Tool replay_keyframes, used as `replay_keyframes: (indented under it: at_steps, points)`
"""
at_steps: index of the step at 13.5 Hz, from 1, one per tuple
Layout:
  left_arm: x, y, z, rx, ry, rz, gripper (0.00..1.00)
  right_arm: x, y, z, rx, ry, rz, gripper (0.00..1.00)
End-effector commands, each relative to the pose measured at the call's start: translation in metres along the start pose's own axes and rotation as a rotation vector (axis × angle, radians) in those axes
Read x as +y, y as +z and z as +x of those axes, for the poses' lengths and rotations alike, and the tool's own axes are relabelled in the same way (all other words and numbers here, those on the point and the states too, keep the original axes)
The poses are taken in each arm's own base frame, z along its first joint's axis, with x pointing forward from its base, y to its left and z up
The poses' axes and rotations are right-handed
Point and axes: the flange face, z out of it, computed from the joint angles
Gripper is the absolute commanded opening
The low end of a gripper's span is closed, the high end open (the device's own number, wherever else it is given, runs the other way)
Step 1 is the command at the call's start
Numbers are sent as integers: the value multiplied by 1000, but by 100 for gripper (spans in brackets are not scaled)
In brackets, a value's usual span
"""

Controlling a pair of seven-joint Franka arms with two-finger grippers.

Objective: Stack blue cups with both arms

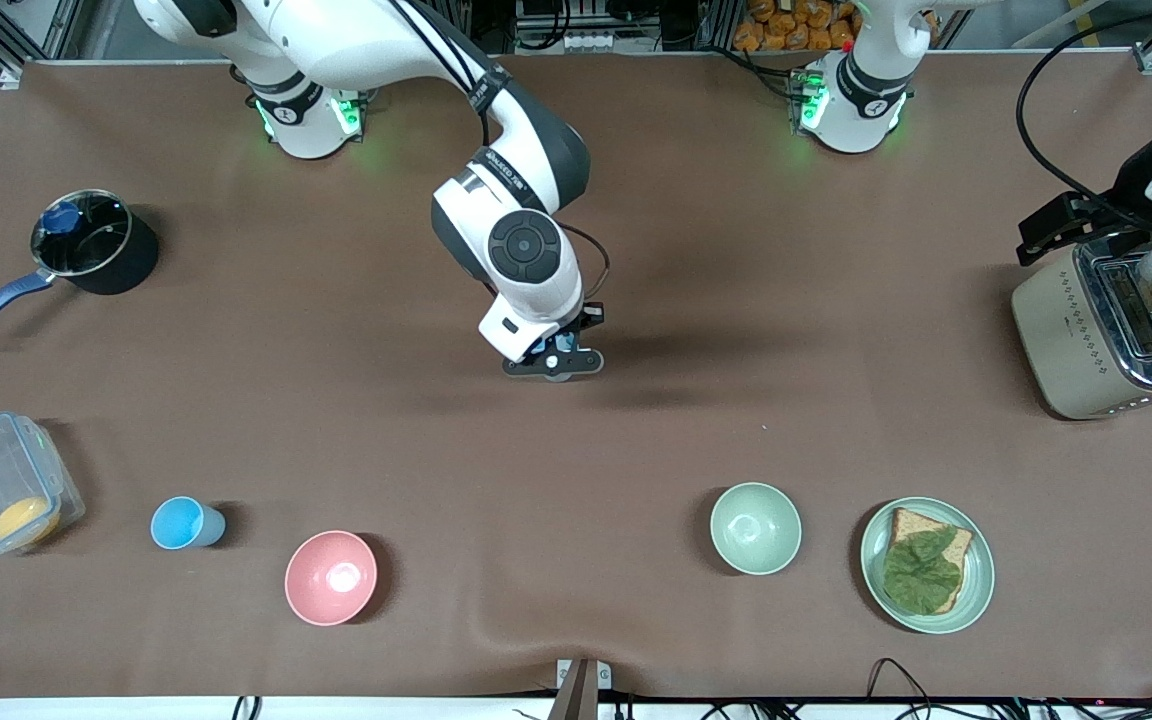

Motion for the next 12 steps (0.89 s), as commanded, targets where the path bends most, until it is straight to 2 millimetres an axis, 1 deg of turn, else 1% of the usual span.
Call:
replay_keyframes:
  at_steps: [1, 5, 6, 7, 8, 9, 10, 12]
  points:
    - [-2, -6, -5, 4, 5, -23, 100, -5, 3, 0, -7, 18, 6, 0]
    - [-1, -3, -3, -1, 7, -24, 100, -6, 4, 0, -7, 21, 9, 1]
    - [0, -2, -3, -2, 4, -25, 100, -6, 5, 0, -7, 21, 9, 43]
    - [0, -4, -4, 1, 4, -26, 100, -6, 5, 0, -6, 26, 7, 78]
    - [0, -4, -4, 1, 4, -26, 100, -9, 5, -3, 1, 13, -1, 100]
    - [0, -4, -4, 1, 4, -26, 100, -12, 6, -6, 2, 8, -4, 100]
    - [1, -4, -4, 1, 5, -26, 100, -11, 0, -5, 6, 12, 4, 100]
    - [1, -4, -2, 6, 4, -31, 100, 2, -19, 5, 18, 33, 23, 100]
